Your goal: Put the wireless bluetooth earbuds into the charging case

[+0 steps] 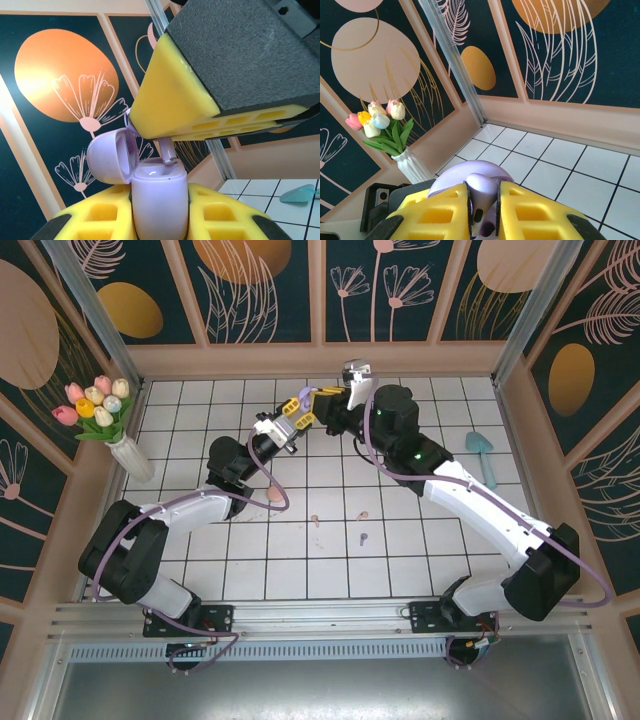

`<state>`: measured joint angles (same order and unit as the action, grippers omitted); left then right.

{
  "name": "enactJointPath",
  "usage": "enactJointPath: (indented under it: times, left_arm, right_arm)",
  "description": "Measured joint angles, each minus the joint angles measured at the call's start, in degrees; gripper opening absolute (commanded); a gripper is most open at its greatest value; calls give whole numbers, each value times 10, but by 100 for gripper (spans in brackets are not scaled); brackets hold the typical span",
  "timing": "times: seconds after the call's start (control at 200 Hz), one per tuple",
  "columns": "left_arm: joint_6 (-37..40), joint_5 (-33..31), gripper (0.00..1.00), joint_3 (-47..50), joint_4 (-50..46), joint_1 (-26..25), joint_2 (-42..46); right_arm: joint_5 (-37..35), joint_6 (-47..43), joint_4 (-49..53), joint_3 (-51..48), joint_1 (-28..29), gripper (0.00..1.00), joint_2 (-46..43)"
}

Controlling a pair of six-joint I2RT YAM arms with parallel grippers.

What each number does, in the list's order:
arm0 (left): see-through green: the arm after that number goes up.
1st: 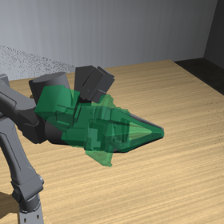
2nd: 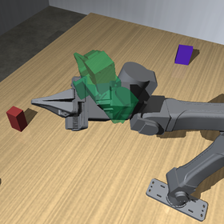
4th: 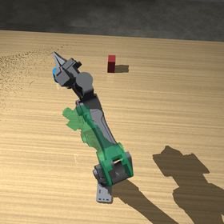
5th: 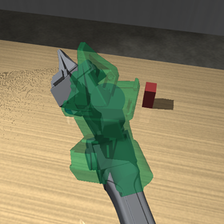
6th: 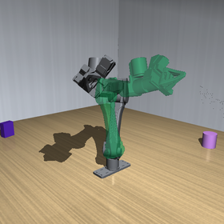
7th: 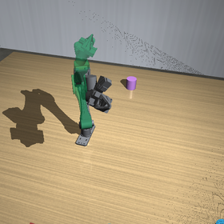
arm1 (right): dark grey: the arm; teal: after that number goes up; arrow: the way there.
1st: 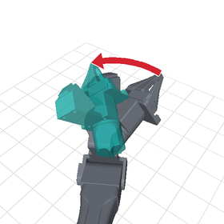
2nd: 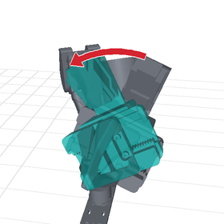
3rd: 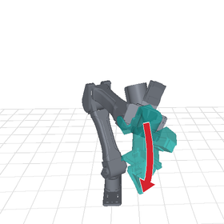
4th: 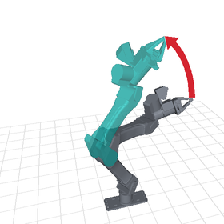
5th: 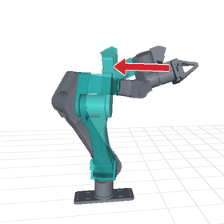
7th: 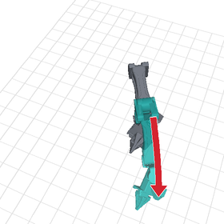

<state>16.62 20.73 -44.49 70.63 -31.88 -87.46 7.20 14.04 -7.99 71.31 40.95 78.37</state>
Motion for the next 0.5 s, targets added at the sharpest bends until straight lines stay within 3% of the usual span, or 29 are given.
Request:
enactJointPath:
  times: [0.5]
  left_arm:
    - [-19,1,0,-1,-24,0,0]
  right_arm:
    - [2,-2,-2,-12,-1,17,5]
